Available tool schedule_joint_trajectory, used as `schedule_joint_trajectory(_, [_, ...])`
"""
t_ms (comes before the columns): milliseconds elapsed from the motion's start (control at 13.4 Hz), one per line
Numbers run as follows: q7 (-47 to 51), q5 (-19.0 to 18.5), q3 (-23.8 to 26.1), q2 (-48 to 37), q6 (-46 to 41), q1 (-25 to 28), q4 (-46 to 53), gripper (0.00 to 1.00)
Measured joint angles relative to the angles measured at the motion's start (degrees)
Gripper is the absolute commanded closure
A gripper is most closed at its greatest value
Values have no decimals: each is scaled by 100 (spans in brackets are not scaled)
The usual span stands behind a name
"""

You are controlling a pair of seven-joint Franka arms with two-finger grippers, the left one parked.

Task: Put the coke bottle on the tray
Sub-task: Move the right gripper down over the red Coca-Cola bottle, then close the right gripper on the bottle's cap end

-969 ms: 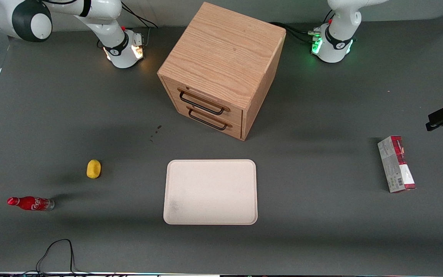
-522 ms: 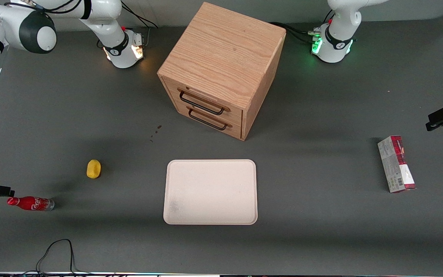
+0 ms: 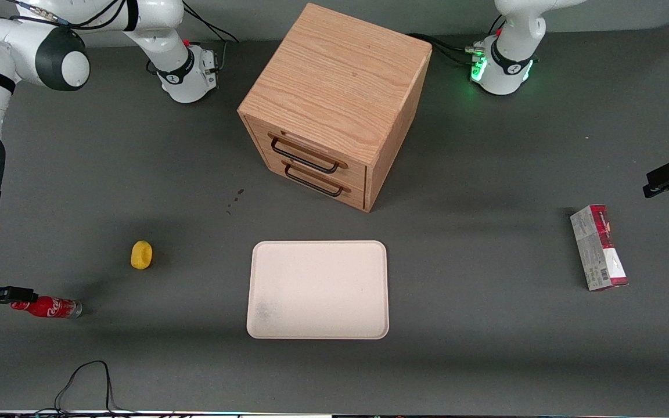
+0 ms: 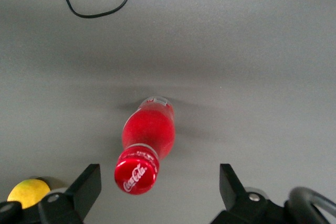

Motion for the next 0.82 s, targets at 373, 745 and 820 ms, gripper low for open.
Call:
schedule_joint_trajectory(373, [0,11,22,0,98,3,-52,0])
schedule_joint_trajectory(745, [0,16,73,0,134,9,-63,24])
schedule_joint_trajectory(820, [0,16,80,0,146,13,-65,35])
